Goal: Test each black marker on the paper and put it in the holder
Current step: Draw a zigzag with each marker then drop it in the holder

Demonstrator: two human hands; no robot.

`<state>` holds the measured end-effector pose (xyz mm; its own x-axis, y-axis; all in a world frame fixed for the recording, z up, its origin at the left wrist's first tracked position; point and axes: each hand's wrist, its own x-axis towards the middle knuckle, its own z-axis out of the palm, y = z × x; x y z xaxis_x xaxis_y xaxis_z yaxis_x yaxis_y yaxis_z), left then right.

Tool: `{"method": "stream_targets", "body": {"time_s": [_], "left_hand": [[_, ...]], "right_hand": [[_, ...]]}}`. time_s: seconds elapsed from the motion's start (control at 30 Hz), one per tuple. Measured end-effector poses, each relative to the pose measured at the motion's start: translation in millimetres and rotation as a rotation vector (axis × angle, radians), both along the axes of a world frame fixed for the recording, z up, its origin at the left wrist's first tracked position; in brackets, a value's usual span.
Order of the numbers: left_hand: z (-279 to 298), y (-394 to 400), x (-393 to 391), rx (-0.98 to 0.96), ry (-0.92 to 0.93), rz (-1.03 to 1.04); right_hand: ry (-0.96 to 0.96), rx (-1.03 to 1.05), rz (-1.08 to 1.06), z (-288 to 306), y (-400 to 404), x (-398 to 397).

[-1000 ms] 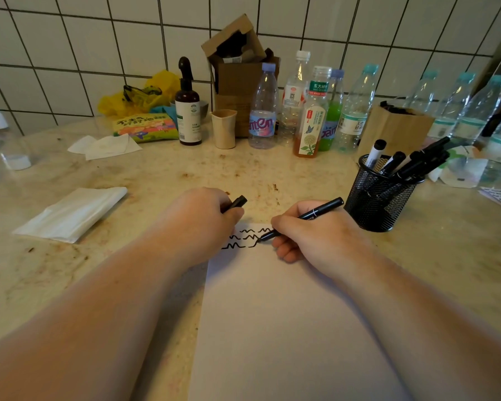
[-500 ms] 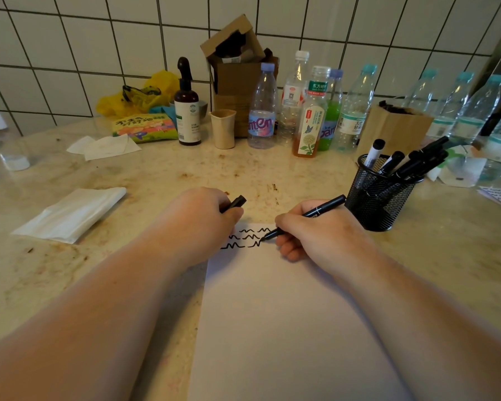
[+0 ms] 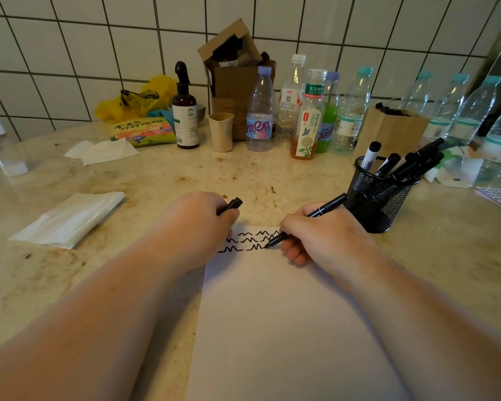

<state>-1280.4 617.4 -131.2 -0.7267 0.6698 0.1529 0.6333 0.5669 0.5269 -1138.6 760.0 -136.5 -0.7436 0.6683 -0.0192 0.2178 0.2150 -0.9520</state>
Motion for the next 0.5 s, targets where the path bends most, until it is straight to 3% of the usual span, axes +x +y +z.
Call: {"method": "stream_targets", "body": {"time_s": [0.5], "left_hand": [[-1.7,-2.7,-0.2,0.008,0.046,-0.056]], "right_hand": [[0.087,-0.119,-0.051,4.1,7.4,2.6]]}}
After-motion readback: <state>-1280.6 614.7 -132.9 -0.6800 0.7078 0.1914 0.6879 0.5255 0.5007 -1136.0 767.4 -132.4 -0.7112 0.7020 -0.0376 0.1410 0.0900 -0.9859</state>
